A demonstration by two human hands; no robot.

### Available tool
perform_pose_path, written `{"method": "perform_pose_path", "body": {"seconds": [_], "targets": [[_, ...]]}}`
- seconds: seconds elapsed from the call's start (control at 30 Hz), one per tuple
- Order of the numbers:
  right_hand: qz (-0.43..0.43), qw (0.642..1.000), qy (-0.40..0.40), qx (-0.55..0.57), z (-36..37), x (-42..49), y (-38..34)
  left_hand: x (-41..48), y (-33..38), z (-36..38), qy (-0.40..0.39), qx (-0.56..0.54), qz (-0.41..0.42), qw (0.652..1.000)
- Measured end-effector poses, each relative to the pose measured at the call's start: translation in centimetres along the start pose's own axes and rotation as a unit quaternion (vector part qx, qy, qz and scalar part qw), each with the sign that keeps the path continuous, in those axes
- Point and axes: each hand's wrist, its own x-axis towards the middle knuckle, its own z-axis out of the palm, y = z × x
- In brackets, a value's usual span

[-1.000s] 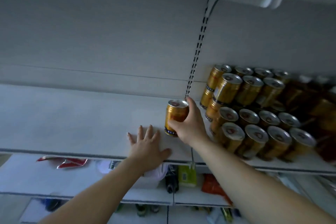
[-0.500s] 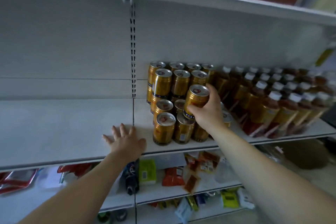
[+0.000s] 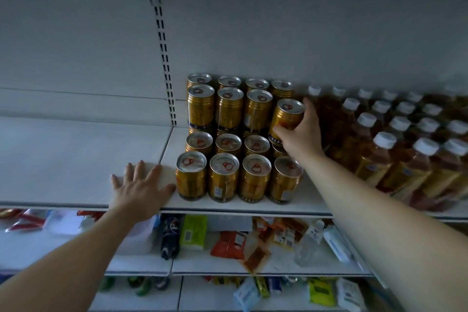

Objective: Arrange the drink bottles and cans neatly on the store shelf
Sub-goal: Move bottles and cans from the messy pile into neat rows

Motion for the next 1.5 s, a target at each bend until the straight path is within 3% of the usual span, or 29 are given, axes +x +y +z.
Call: {"method": "perform_pose_path", "body": {"seconds": [0.43, 0.57, 0.63, 0.67, 0.73, 0.8, 0.93, 1.37, 1.5], "targets": [[-0.014, 0.999, -0.049, 0.000, 1.5, 4.1, 1.7, 0.1, -0.1, 0.2, 0.011, -0.003, -0.011, 1.000], [0.023, 0.997, -0.069, 0.014, 1.1, 3.9, 1.0, 0.5, 0.0, -0.5, -0.053, -0.008, -0.017, 0.998], [0.052, 0.996, -0.074, -0.007, 0.6, 2.7, 0.2, 0.6, -0.2, -1.7, -0.095, -0.063, -0.024, 0.993], [0.054, 0.995, -0.072, -0.031, 0.3, 1.8, 0.0, 0.4, -0.1, -2.8, -0.097, -0.154, -0.035, 0.983], [0.018, 0.991, -0.083, -0.100, -0.5, -0.8, -0.3, -0.6, 1.3, -4.9, -0.038, -0.351, -0.031, 0.935], [-0.036, 0.970, -0.139, -0.198, -1.2, -3.4, -0.7, -1.5, 4.2, -6.2, 0.004, -0.424, 0.023, 0.905], [-0.048, 0.910, -0.255, -0.324, -1.8, -6.6, -0.3, -1.6, 7.7, -5.1, -0.002, -0.404, 0.038, 0.914], [-0.046, 0.887, -0.276, -0.368, -1.2, -6.4, 1.8, -2.0, 9.3, -5.7, 0.065, -0.312, 0.060, 0.946], [-0.044, 0.881, -0.284, -0.375, -1.2, -6.5, 1.8, -2.0, 9.4, -6.0, 0.027, -0.309, 0.044, 0.950]]}}
